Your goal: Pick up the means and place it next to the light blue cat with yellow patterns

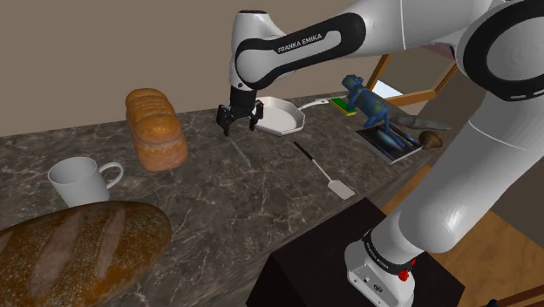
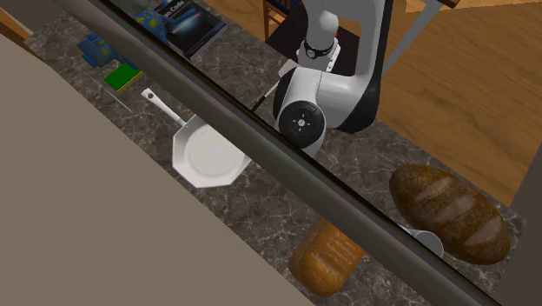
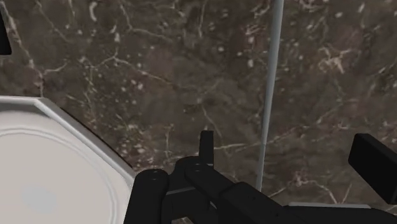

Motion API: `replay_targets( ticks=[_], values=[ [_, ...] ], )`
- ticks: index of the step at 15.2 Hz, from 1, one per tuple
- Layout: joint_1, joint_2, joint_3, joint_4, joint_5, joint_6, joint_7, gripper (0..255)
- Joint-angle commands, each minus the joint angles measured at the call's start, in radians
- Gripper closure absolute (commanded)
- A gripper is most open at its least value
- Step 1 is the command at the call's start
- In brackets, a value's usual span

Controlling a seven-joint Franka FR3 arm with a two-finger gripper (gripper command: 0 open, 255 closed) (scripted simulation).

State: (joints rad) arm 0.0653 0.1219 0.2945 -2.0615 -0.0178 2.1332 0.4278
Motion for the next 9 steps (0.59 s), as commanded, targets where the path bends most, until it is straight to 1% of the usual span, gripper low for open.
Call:
replay_targets(
  ticks=[1,7,9],
  values=[
    [0.005,0.040,0.000,0.019,-0.009,0.017,0.016,0],
    [0.009,0.079,-0.003,-0.017,-0.024,0.092,0.026,0],
    [0.009,0.084,-0.003,-0.020,-0.026,0.099,0.027,0]
  ],
)
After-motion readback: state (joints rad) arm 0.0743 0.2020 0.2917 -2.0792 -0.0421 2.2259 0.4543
